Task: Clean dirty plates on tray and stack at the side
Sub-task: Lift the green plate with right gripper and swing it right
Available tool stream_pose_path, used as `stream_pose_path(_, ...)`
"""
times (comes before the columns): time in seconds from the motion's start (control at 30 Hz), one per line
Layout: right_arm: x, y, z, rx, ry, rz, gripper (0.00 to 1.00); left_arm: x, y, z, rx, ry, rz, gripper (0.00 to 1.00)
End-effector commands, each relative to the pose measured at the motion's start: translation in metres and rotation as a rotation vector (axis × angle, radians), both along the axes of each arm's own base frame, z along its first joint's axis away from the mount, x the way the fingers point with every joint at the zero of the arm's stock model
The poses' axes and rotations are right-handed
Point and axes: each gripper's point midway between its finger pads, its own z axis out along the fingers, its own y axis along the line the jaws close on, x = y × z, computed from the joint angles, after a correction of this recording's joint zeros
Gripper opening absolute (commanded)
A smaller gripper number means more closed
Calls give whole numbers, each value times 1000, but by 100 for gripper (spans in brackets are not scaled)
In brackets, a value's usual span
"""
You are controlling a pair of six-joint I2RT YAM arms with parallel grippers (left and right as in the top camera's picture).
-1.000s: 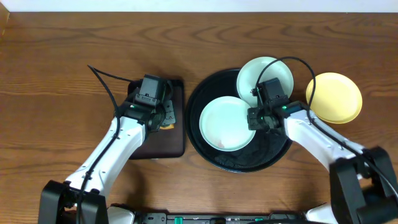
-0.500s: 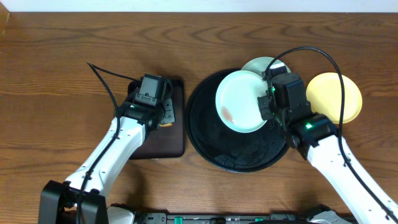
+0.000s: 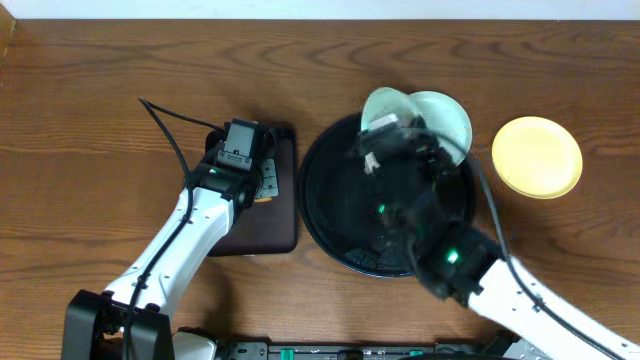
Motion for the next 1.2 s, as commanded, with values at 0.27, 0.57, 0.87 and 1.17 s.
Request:
stream_pose_path(0.27, -30, 32, -2, -420, -16, -66, 2, -3, 6, -10, 33, 20, 5, 8)
stream_pose_path(0.57, -20, 33, -4, -338, -47, -110, 1, -2, 6, -9, 32, 18, 5, 8)
stream_pose_path(0.87, 5, 20, -29, -108, 3, -89, 1, -2, 6, -9, 32, 18, 5, 8)
stream_pose_path(1.17, 23, 23, -100, 480, 430, 144, 1, -3, 6, -10, 33, 20, 5, 8)
